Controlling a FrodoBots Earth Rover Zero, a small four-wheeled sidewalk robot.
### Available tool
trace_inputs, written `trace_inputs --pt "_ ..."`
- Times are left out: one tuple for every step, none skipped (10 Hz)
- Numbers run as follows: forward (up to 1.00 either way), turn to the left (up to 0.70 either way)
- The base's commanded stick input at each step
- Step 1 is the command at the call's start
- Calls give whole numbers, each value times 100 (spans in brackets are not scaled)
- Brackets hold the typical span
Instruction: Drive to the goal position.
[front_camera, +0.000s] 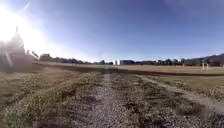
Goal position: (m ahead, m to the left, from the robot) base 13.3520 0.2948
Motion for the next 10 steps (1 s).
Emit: trace_inputs --pt "50 0" --pt "50 0" --pt "50 0" --pt "50 0" --pt "50 0" --pt "50 0" --pt "50 0" --pt "50 0" --pt "50 0" --pt "50 0"
